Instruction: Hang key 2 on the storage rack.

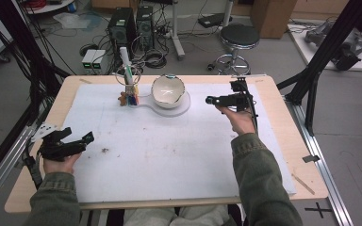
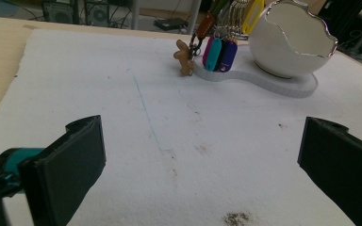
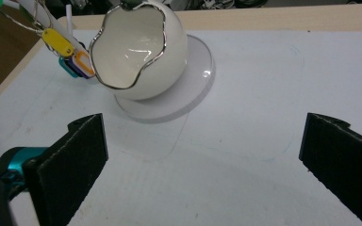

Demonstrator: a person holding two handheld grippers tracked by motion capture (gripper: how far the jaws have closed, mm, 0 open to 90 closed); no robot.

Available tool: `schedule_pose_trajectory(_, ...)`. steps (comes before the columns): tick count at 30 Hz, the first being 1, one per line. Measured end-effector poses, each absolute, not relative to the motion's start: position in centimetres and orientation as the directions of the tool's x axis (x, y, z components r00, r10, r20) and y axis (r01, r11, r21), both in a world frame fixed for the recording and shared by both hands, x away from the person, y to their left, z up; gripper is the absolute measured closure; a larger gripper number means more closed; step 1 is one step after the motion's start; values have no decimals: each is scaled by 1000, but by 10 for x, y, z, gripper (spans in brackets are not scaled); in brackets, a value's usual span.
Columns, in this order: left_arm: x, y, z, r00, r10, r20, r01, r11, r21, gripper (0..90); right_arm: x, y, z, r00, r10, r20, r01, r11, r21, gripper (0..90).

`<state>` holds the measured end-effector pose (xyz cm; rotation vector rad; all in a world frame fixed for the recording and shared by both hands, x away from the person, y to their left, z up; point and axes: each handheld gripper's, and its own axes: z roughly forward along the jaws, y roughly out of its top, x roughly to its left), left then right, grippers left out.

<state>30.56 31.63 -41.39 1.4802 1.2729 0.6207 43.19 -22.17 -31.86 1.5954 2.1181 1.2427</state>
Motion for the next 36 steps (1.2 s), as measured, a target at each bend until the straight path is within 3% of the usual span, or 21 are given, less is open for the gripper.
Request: schedule_pose_trajectory(36, 306, 315, -414, 301, 925, -231, 396, 99, 913, 19, 382, -278, -376, -317, 908, 276, 641, -9, 767, 6)
